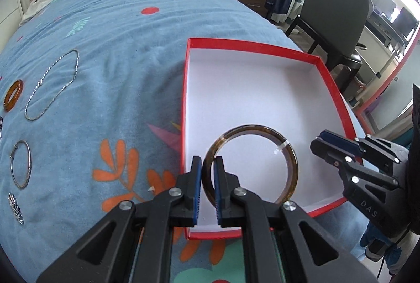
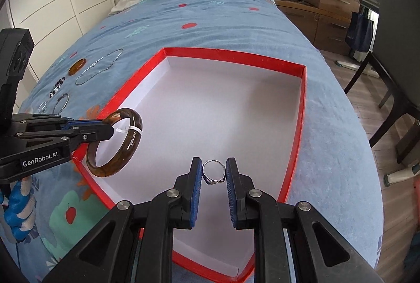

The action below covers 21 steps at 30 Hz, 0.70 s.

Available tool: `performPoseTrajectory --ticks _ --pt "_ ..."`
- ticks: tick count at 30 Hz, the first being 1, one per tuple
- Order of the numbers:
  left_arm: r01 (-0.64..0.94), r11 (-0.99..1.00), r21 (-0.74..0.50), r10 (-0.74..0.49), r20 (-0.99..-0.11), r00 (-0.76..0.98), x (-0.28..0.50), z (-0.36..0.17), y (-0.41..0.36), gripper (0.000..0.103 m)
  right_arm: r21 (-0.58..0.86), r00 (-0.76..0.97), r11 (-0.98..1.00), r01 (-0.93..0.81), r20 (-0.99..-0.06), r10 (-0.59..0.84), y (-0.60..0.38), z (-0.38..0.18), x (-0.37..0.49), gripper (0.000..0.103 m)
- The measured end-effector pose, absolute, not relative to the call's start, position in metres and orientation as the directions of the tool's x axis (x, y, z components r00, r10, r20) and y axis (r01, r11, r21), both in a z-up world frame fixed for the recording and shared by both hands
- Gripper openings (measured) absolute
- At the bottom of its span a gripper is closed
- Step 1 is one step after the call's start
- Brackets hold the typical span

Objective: Organize jewelry
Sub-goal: 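Carry the silver ring and brown bangle with both tools over the red box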

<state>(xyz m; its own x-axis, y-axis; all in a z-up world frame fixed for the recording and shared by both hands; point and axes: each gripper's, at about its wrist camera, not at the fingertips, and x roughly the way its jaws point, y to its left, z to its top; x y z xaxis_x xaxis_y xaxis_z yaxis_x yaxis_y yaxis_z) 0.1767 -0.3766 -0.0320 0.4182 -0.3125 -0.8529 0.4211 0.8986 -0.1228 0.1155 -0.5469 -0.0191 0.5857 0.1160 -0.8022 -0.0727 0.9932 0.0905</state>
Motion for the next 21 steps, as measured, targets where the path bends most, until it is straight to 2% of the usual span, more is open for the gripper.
performPoseTrajectory --ticks 7,21 --pt "0.397 0.914 -0.083 -0.267 -0.859 0.436 0.177 -0.038 -0.381 0.009 0.07 0.578 0.988 -0.135 -0.805 0.136 -0.542 -0.022 0.117 0.018" --pt "0.305 0.947 -0.102 -0.236 -0.865 0.443 0.173 -0.038 -0.368 0.01 0.054 0.57 0.983 -0.178 -0.808 0.147 -0.541 -0.027 0.123 0.018"
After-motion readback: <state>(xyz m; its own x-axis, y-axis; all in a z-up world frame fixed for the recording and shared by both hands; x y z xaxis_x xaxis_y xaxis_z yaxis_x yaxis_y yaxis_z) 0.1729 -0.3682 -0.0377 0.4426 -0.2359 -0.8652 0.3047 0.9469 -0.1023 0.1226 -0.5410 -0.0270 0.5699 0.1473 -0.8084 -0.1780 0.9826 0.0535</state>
